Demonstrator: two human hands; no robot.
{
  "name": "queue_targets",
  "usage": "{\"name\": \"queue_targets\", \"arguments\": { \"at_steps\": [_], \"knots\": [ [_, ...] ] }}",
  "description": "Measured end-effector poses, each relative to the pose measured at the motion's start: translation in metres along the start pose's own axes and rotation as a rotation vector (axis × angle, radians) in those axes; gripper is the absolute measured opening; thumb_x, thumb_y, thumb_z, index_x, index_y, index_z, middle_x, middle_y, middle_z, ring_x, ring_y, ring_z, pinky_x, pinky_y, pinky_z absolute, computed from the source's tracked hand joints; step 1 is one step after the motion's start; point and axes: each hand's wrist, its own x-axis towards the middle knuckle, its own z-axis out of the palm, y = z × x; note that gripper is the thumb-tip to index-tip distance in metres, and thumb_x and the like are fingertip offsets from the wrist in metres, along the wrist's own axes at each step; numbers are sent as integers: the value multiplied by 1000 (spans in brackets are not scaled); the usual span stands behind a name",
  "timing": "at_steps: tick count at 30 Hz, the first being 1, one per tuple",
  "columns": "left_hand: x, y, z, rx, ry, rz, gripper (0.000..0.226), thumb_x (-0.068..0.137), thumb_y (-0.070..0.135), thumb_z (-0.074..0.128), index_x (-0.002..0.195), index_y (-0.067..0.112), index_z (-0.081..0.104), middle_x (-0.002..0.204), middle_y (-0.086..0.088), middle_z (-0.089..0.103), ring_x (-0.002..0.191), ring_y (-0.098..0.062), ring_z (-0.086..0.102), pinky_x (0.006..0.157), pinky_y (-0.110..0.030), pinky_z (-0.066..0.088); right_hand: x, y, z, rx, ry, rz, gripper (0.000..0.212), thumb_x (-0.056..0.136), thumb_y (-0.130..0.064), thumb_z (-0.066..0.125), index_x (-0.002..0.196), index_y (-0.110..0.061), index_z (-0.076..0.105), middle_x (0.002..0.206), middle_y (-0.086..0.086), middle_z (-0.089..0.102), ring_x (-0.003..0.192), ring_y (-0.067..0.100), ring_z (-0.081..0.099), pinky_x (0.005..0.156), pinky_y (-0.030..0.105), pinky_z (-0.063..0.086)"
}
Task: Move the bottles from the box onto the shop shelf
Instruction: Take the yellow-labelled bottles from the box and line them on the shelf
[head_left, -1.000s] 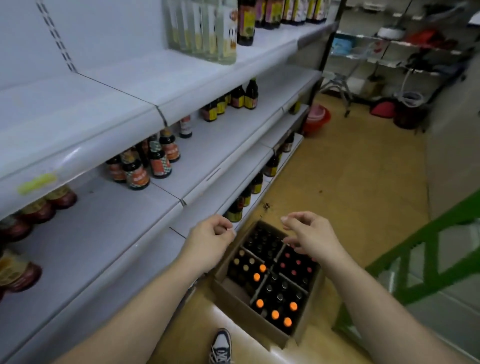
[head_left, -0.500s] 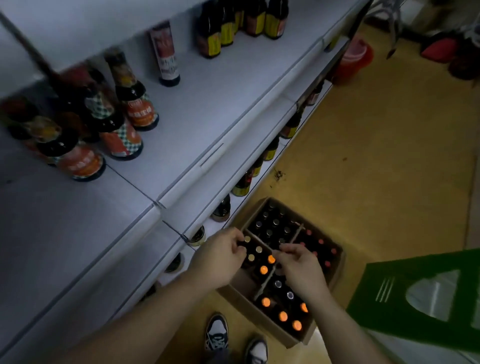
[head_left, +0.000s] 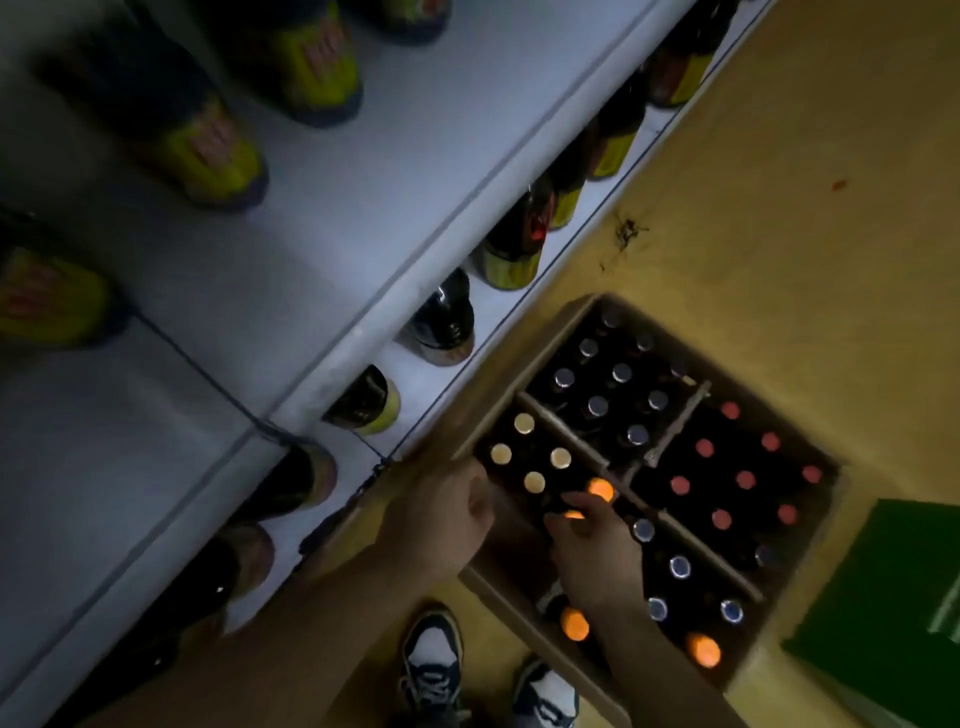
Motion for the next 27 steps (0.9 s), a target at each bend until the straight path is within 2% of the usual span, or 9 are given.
{"name": "queue_targets", "arguments": {
  "at_steps": [2,4,7,9,10,12,17,23,27],
  "knots": [
    [24,-17,36,10,3,1,21,96,27,60,114,19,65,105,-1,70,97,-22,66,78,-33,55,32,18,21,-33,-35,20,41,90,-30,67,130,-37,58,99,1,76,96,23,70,83,35,56],
    [48,-30,64,54,5,21,32,97,24,57,129,22,61,116,-3,69,105,-25,65,84,-33,54,56,29,37,-53,-53,25,51,92,-26,66,139,-38,52,109,4,74,105,27,67,86,34,53],
    [81,-37,89,129,-10,73,57,99,29,55,153,28,35,140,-6,58,123,-29,58,96,-41,53,87,43,59,-86,-58,-17,62,93,-25,63,148,-42,40,115,3,74,109,24,66,95,38,54],
    [98,-36,101,147,-40,72,63,100,30,55,156,30,26,146,-6,51,129,-29,54,99,-43,51,103,48,70,-55,-76,-22,63,95,-30,62,150,-46,36,120,3,72,102,18,64,83,32,56],
    [104,-36,106,160,-51,71,62,101,29,55,156,32,26,144,-6,51,125,-29,56,94,-42,52,107,48,75,-41,-83,-20,60,97,-32,62,150,-44,37,120,3,71,95,16,63,75,28,54],
    [113,-37,113,182,-54,70,55,101,29,54,149,36,31,135,-5,55,115,-29,61,85,-40,53,117,46,85,-5,-69,-33,55,98,-33,62,149,-39,42,110,4,71,88,19,67,70,31,56],
    [124,-44,116,155,-18,108,36,101,25,55,134,31,40,126,-8,59,109,-31,63,80,-40,53,126,36,101,14,-27,-64,47,96,-32,64,139,-25,46,117,11,67,99,33,68,83,49,60],
    [121,-59,118,233,22,169,34,102,25,53,133,25,39,115,-9,64,93,-27,67,65,-34,50,128,27,98,-33,-1,-103,31,97,-22,61,126,-12,53,106,14,69,99,34,67,82,44,57],
    [119,-68,115,263,26,189,37,98,24,57,128,28,35,106,-7,65,84,-28,67,64,-42,59,125,26,98,-46,40,-144,25,95,-14,62,119,-14,54,91,6,66,93,34,68,78,45,57]
  ]
}}
